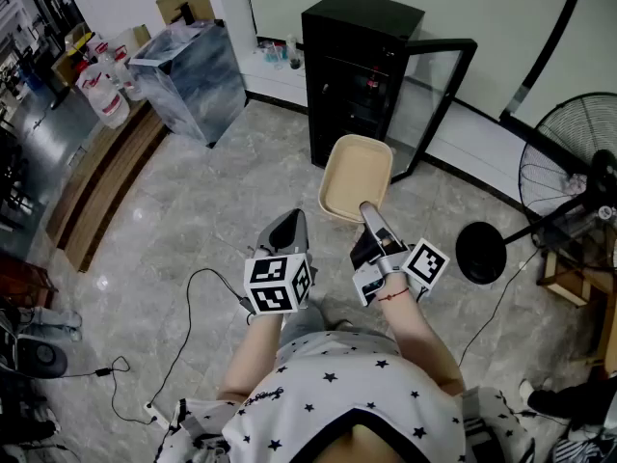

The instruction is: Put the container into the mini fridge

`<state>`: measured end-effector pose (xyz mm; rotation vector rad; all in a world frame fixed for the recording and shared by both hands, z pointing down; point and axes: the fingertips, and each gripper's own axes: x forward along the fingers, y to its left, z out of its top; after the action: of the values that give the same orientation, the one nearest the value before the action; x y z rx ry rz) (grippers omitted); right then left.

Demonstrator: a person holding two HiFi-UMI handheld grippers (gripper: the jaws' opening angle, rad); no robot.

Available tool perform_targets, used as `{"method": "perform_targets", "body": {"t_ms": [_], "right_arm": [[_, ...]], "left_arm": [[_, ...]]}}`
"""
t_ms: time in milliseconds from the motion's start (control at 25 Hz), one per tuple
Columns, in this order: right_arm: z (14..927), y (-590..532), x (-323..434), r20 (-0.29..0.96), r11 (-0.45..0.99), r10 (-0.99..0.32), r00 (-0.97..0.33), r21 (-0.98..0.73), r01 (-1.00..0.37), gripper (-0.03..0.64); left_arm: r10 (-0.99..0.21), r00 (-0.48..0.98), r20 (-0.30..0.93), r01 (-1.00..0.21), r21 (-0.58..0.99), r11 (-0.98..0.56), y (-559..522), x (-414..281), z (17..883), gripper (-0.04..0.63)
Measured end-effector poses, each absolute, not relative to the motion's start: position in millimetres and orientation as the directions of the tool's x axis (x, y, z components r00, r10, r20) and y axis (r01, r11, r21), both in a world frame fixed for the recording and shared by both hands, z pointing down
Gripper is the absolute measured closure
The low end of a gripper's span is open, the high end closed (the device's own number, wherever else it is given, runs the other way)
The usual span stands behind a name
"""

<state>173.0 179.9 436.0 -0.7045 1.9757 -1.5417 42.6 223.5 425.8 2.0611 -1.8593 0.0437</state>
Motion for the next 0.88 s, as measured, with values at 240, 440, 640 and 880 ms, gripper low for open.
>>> {"method": "perform_targets", "body": {"t_ms": [240, 440, 640, 880], "right_arm": [[436, 177, 173, -0.098, 0.22, -0.68, -0.726, -0.973, -0.074, 0.402], [434, 173, 178, -0.102, 0.221, -0.677, -0.729, -0.973, -0.069, 0.402], [431, 168, 185, -0.115, 0.234, -0.657, -0.745, -0.971, -0.057, 0.402], [433, 159, 194, -0.116, 0.241, -0.649, -0.752, -0.969, -0.058, 0.402]], "left_arm": [[-0.955, 0.142, 0.261, -0.966, 0.246, -0.077, 220, 46, 429, 0.583], [-0.955, 0.14, 0.261, -0.965, 0.252, -0.073, 217, 51, 429, 0.583], [-0.956, 0.139, 0.258, -0.964, 0.254, -0.072, 213, 62, 427, 0.583], [-0.957, 0.127, 0.262, -0.966, 0.253, -0.059, 207, 71, 433, 0.583]]}}
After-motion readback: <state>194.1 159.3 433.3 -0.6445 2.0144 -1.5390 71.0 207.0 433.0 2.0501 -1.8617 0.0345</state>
